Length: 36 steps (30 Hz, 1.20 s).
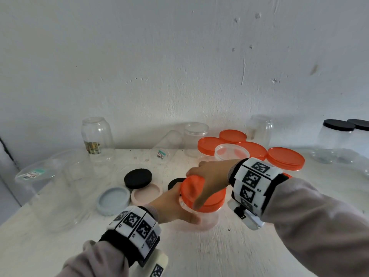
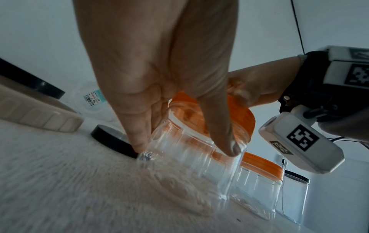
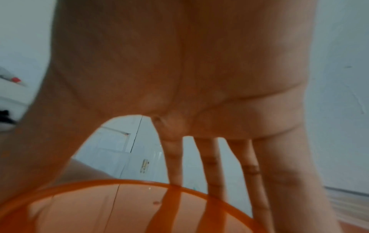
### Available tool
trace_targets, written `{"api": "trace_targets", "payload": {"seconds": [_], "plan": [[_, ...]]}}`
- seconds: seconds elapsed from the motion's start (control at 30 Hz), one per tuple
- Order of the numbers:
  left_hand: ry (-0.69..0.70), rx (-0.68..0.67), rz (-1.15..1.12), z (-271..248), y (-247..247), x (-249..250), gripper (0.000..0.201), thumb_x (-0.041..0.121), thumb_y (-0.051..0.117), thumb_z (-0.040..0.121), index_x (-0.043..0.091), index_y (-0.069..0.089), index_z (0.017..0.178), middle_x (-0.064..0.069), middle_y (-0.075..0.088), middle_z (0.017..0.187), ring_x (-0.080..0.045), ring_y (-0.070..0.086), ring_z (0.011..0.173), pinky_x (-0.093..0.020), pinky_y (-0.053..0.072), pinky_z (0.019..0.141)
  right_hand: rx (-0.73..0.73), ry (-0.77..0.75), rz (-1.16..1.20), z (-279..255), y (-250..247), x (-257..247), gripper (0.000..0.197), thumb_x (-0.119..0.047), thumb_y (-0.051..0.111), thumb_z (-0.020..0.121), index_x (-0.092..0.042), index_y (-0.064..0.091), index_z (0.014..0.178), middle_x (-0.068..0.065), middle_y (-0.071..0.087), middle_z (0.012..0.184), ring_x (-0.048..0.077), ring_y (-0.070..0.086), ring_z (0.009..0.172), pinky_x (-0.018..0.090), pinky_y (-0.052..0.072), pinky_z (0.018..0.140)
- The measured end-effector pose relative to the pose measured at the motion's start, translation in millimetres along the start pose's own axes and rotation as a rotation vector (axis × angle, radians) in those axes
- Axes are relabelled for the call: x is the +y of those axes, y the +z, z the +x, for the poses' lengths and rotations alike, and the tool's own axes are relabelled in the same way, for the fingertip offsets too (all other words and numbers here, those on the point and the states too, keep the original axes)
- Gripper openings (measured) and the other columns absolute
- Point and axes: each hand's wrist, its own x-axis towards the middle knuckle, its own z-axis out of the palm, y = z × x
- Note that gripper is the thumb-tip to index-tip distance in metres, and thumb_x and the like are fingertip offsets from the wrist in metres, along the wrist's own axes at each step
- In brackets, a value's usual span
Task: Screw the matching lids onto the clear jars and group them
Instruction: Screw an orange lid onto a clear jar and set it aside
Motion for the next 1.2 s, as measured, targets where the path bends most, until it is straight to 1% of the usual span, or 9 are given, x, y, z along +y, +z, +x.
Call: {"api": "trace_targets", "payload": {"seconds": [0.1, 0.3, 0.5, 0.6, 0.77, 0.87, 1.0, 1.13, 1.2], "plan": [[0.002, 0.007, 0.033, 0.5, -0.4, 0.1, 0.106, 0.030, 0.091, 0.056, 0.027, 0.030, 0.142, 0.011, 0.054, 0.128, -0.013, 0.050, 0.121, -0.041, 0.040, 0.107, 0.040, 0.062, 0.007, -0.7, 3.6, -1.7, 0.104, -0.087, 0.055, 0.058, -0.034, 0.026, 0.143, -0.002, 0.041, 0.136, 0.011, 0.047, 0.067, 0.037, 0.046, 0.074], [0.000, -0.002, 0.004, 0.6, -0.2, -0.6, 0.107, 0.027, 0.092, 0.055, 0.025, 0.029, 0.142, 0.009, 0.054, 0.130, -0.013, 0.050, 0.123, -0.040, 0.041, 0.108, -0.050, 0.002, -0.055, -1.9, -6.4, -2.7, 0.108, -0.064, 0.076, 0.060, -0.050, 0.011, 0.144, -0.007, 0.027, 0.147, 0.028, 0.036, 0.131, 0.051, 0.039, 0.100], [0.000, 0.005, 0.032, 0.5, -0.3, 0.2, 0.104, 0.028, 0.091, 0.058, 0.026, 0.029, 0.141, 0.011, 0.054, 0.129, -0.013, 0.049, 0.122, -0.041, 0.040, 0.108, 0.013, 0.061, -0.055, 2.9, 0.1, -3.2, 0.102, -0.084, 0.058, 0.059, -0.037, 0.024, 0.143, -0.001, 0.037, 0.140, 0.020, 0.055, 0.090, 0.041, 0.043, 0.078], [-0.002, 0.005, 0.046, 1.0, -0.6, -0.1, 0.104, 0.030, 0.091, 0.058, 0.026, 0.029, 0.142, 0.010, 0.053, 0.130, -0.015, 0.049, 0.123, -0.042, 0.040, 0.108, 0.030, 0.108, -0.052, 5.6, 3.2, -0.6, 0.112, -0.090, 0.053, 0.055, -0.032, 0.022, 0.145, 0.002, 0.036, 0.145, 0.029, 0.045, 0.124, 0.047, 0.041, 0.090], [-0.006, 0.000, 0.058, 1.4, -0.6, -0.8, 0.107, 0.032, 0.091, 0.058, 0.025, 0.027, 0.144, 0.009, 0.051, 0.133, -0.015, 0.048, 0.125, -0.041, 0.039, 0.109, -0.034, -0.009, -0.014, 0.6, -4.3, -1.5, 0.104, -0.065, 0.076, 0.057, -0.053, 0.016, 0.141, -0.011, 0.030, 0.142, 0.026, 0.037, 0.130, 0.051, 0.040, 0.100], [-0.006, 0.000, 0.057, 1.8, -0.2, -0.5, 0.107, 0.031, 0.090, 0.059, 0.025, 0.026, 0.144, 0.009, 0.051, 0.134, -0.015, 0.047, 0.125, -0.041, 0.039, 0.109, -0.024, -0.008, -0.039, 1.5, -4.0, -2.9, 0.096, -0.067, 0.074, 0.060, -0.050, 0.023, 0.140, -0.010, 0.034, 0.138, 0.026, 0.042, 0.124, 0.049, 0.042, 0.096], [-0.003, 0.012, 0.060, 2.1, 0.3, 0.0, 0.104, 0.030, 0.091, 0.058, 0.027, 0.029, 0.142, 0.009, 0.054, 0.130, -0.015, 0.049, 0.123, -0.043, 0.039, 0.108, 0.021, 0.054, -0.026, 0.5, 0.3, -5.3, 0.099, -0.083, 0.058, 0.061, -0.038, 0.025, 0.143, -0.003, 0.037, 0.139, 0.015, 0.051, 0.077, 0.043, 0.048, 0.084], [-0.009, 0.011, 0.057, 2.0, 0.2, -1.0, 0.105, 0.030, 0.090, 0.058, 0.025, 0.028, 0.142, 0.009, 0.053, 0.131, -0.015, 0.049, 0.123, -0.042, 0.039, 0.108, 0.015, 0.058, -0.036, 2.4, 1.3, -3.0, 0.107, -0.080, 0.064, 0.059, -0.041, 0.015, 0.146, -0.003, 0.032, 0.146, 0.028, 0.043, 0.127, 0.050, 0.041, 0.098], [-0.011, 0.004, 0.049, 1.7, 0.4, -1.1, 0.106, 0.029, 0.090, 0.059, 0.024, 0.027, 0.143, 0.009, 0.052, 0.132, -0.014, 0.048, 0.124, -0.041, 0.039, 0.109, -0.005, -0.003, -0.007, 0.6, -1.1, -3.2, 0.106, -0.066, 0.074, 0.060, -0.049, 0.012, 0.144, -0.009, 0.029, 0.146, 0.026, 0.037, 0.132, 0.050, 0.039, 0.101]]}}
